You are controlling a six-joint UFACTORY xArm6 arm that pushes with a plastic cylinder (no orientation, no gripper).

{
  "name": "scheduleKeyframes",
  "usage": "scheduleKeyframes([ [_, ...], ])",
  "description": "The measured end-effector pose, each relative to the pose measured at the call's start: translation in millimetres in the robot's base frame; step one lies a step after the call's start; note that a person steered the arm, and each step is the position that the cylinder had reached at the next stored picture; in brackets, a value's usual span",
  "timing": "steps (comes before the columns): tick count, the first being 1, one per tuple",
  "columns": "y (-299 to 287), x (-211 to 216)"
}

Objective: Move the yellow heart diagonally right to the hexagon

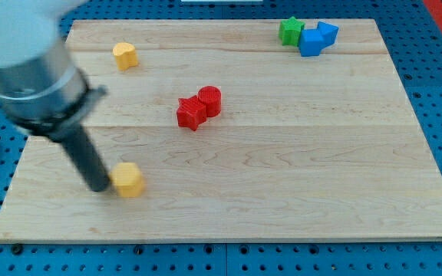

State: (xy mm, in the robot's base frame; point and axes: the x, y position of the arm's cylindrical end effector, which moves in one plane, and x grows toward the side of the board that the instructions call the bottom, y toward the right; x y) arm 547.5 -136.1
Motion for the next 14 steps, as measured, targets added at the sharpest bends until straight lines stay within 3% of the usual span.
scheduleKeyframes([
  [1, 10, -33],
  [2, 51, -35],
  [3, 73, -1],
  [4, 51, -30],
  [5, -61, -97],
  [6, -107, -186],
  [7, -96, -269],
  [8, -17, -267],
  [9, 28, -215],
  [10, 108, -208],
  [14, 172, -237],
])
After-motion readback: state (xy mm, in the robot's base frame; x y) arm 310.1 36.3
